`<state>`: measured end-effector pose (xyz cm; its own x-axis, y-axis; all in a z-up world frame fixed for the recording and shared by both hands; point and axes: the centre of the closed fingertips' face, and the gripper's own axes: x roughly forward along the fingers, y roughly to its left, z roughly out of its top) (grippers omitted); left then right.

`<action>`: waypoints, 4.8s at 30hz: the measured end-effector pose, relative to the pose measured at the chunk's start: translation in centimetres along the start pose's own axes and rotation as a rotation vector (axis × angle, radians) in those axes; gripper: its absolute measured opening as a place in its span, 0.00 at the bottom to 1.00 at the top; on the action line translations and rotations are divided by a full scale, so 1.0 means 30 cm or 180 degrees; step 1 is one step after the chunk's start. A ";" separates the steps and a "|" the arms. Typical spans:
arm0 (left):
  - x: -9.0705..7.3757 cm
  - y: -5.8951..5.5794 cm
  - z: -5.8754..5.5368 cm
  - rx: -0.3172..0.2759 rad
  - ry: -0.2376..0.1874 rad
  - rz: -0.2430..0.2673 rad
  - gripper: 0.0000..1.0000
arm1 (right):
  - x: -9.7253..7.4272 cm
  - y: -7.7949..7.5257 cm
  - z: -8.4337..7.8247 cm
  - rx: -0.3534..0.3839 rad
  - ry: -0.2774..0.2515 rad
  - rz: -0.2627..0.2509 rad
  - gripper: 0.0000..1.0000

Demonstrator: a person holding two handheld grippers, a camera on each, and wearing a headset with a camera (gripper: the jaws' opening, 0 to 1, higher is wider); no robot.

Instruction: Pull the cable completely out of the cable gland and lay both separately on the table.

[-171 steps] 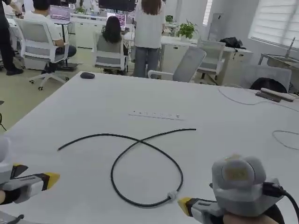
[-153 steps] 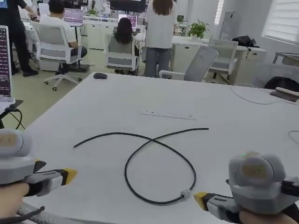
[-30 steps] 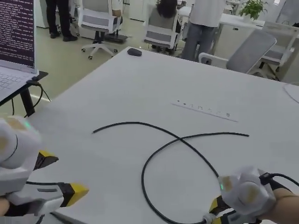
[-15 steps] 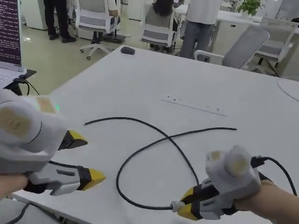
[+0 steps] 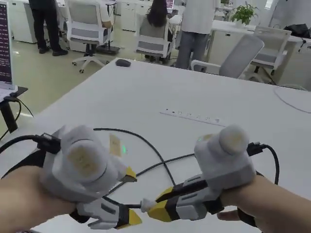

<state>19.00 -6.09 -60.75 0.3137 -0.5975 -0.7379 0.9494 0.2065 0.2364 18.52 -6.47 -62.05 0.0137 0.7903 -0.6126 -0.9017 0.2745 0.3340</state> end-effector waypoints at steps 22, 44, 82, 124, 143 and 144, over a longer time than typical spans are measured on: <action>0.006 -0.057 0.019 0.0872 -0.0037 -0.0247 0.18 | -0.011 0.059 0.027 0.0487 -0.0112 -0.0018 0.14; 0.005 -0.067 0.043 0.0900 -0.0102 -0.0406 0.17 | -0.020 0.072 0.012 -0.0665 0.0195 0.0166 0.12; -0.035 0.022 0.122 -0.0153 -0.0364 -0.0498 0.17 | -0.111 -0.012 0.056 -0.2177 0.0481 -0.1560 0.17; -0.064 0.066 -0.018 0.0357 0.0142 -0.0017 0.16 | -0.289 -0.214 -0.289 -0.1177 0.0705 -0.2119 0.03; -0.044 0.030 -0.011 0.0395 0.0199 -0.0060 0.17 | -0.164 -0.055 -0.067 -0.1004 0.0177 -0.1563 0.17; -0.040 0.024 -0.008 0.0416 0.0201 -0.0067 0.17 | -0.150 -0.041 -0.044 -0.1019 0.0134 -0.1525 0.17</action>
<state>19.31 -5.03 -59.84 0.2963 -0.5499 -0.7809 0.9505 0.0893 0.2977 19.01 -11.08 -60.66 0.4413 0.5944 -0.6723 -0.8851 0.4117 -0.2171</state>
